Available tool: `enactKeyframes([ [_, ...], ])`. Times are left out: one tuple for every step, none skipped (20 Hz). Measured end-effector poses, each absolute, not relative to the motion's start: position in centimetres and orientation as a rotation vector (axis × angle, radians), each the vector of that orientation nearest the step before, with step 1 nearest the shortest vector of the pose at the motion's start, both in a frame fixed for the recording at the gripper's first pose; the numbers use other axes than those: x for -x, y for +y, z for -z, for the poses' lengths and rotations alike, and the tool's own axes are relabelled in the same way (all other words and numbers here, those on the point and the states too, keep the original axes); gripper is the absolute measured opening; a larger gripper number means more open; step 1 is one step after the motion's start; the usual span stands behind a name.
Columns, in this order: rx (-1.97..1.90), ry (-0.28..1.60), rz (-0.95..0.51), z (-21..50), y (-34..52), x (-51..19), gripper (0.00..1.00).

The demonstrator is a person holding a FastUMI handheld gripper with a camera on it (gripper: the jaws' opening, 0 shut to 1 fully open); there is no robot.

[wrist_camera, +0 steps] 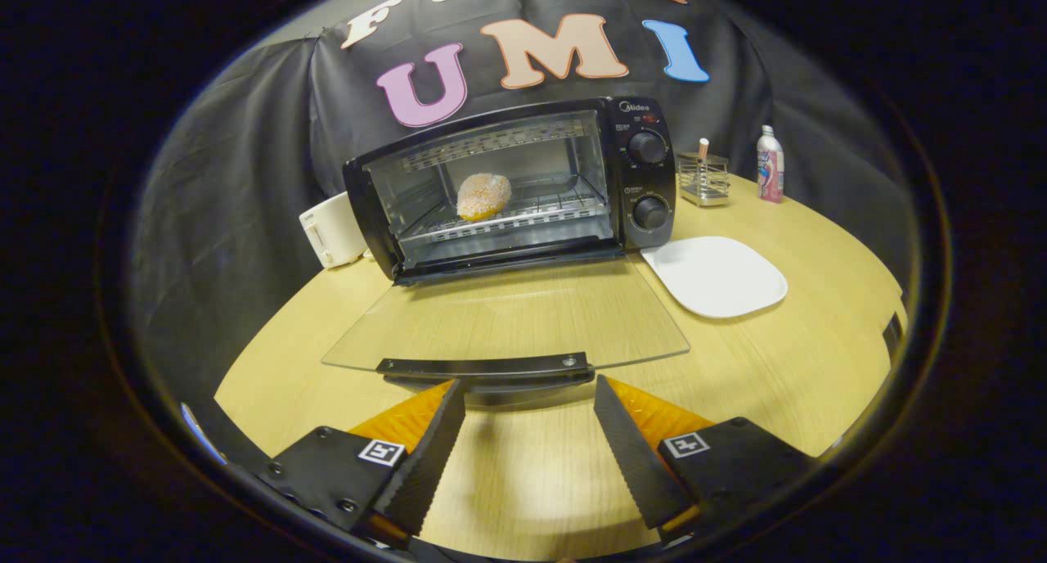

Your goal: Open the toaster oven, put the food inside, and close the toaster oven door.

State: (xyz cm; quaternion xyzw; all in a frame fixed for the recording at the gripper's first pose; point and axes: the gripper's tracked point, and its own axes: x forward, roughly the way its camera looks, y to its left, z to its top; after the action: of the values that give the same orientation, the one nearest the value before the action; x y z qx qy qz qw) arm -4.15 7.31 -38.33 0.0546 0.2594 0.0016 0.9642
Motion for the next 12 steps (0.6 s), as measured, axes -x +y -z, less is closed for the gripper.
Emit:
enactKeyframes([
  [-0.111, 0.523, -0.002, 38.2, 7.2, 4.1, 0.98],
  [-0.114, 0.52, -0.001, 38.0, 7.2, 4.0, 0.98],
  [-0.117, 0.516, -0.003, 37.8, 7.3, 4.0, 0.98],
  [-0.123, 0.508, -0.005, 37.5, 7.3, 4.0, 0.98],
  [-0.129, 0.499, -0.009, 37.2, 7.4, 3.9, 0.98],
  [-0.138, 0.491, -0.013, 36.7, 7.5, 3.7, 0.98],
  [-0.146, 0.479, -0.014, 36.2, 7.5, 3.7, 0.98],
  [-0.156, 0.462, -0.013, 35.6, 7.5, 3.5, 0.98],
  [-0.159, 0.457, -0.015, 35.2, 7.5, 3.4, 0.99],
  [-0.16, 0.45, -0.017, 34.8, 7.6, 3.3, 0.99],
  [-0.162, 0.44, -0.019, 34.3, 7.6, 3.2, 0.99],
  [-0.165, 0.427, -0.02, 33.7, 7.7, 3.0, 0.99],
])
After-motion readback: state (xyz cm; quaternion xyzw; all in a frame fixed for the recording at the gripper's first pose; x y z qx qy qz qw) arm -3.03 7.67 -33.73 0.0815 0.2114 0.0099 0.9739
